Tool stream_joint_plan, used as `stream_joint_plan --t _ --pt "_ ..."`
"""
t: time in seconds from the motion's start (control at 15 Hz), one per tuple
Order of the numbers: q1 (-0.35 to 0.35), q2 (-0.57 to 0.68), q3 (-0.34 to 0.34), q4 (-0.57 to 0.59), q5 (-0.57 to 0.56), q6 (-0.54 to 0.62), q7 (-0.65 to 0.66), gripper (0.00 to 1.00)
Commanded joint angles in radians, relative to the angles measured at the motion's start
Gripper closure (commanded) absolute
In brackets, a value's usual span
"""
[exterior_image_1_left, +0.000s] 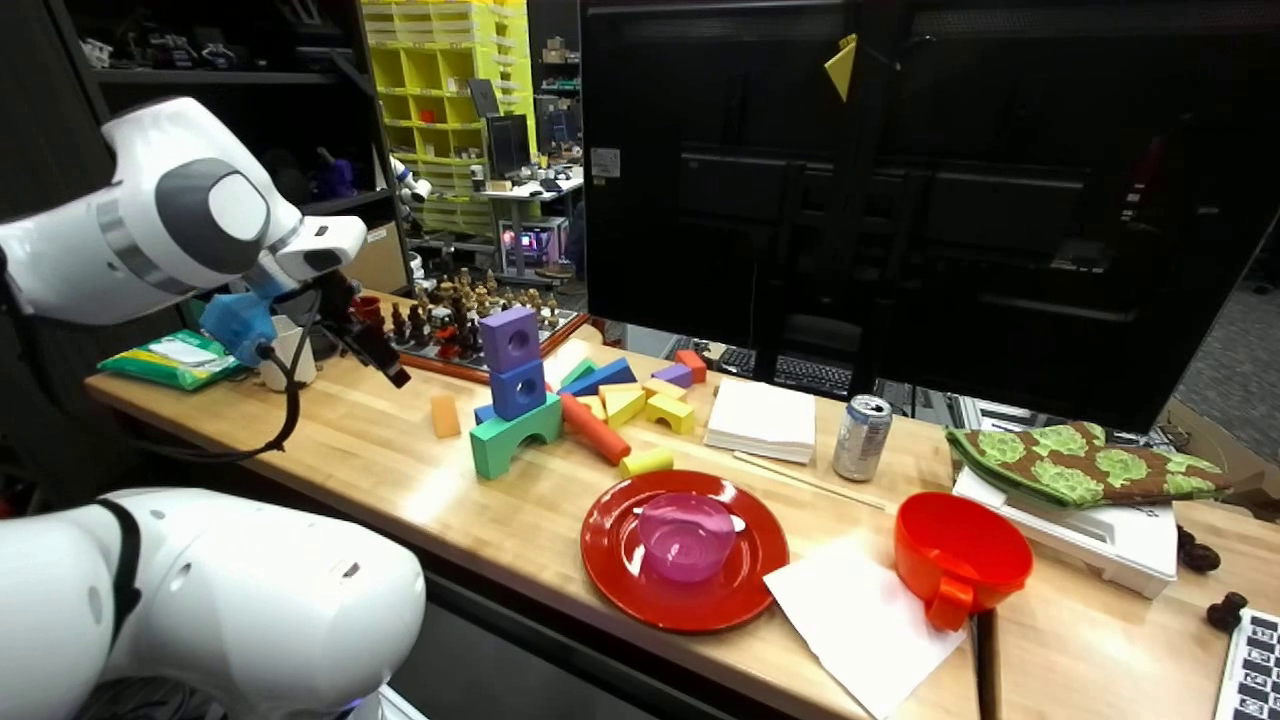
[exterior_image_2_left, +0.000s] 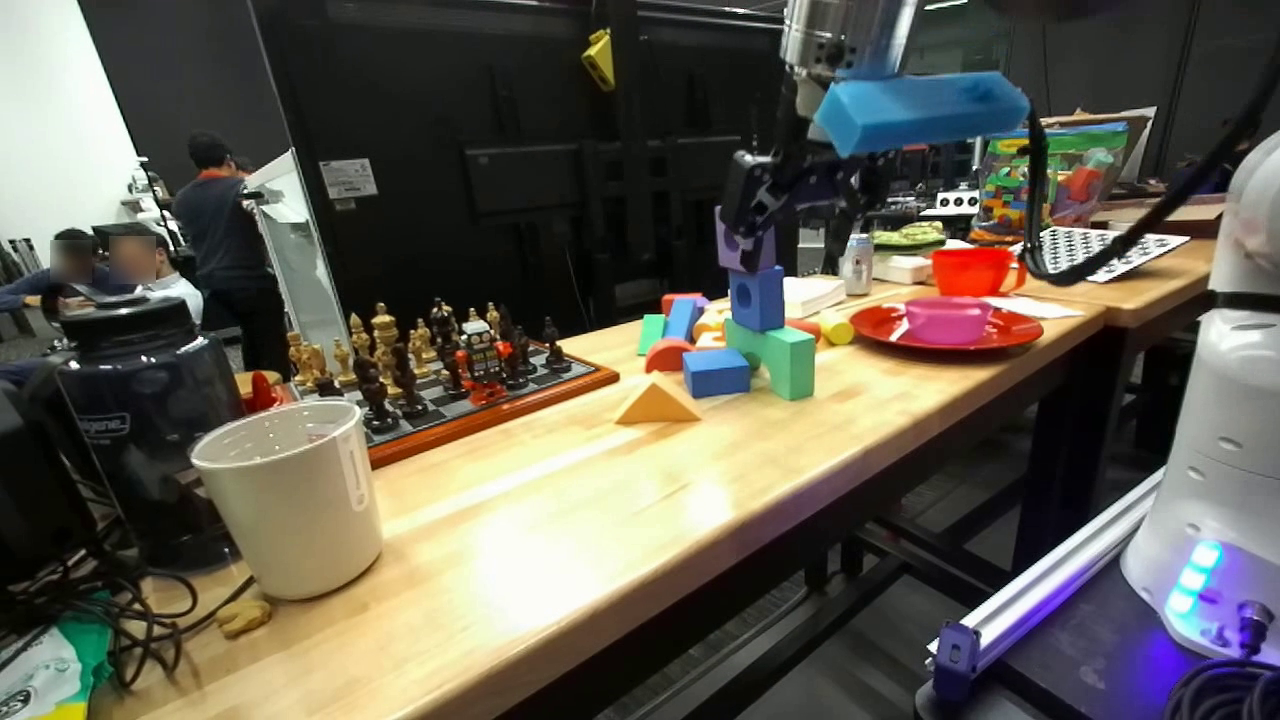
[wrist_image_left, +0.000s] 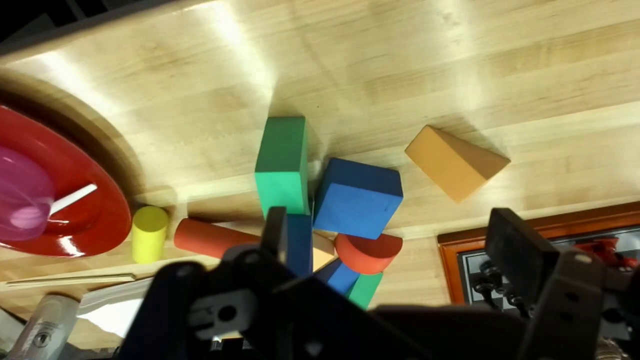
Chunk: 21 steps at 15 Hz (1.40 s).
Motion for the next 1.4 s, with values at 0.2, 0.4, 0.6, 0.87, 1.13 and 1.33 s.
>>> stream_joint_plan --t 0.2,0.4,0.6,0.87,1.13,1.33 --pt "-0.025 0.004 0.114 -0.011 -0.015 0.131 0.170 0.00" --pt "-0.032 0.010 0.132 -0.008 -0.030 0.145 0.184 0.00" --pt "-0.032 0.015 0.133 -0.008 -0.043 0.155 0.166 0.00" --pt "-0.022 0.025 0.119 -0.008 -0.042 0.157 0.145 0.00" --pt "-0.018 0.014 0.120 -0.008 -0.035 0.140 0.157 0.00" --pt "-0.018 0.019 0.120 -0.008 -0.035 0.143 0.155 0.00"
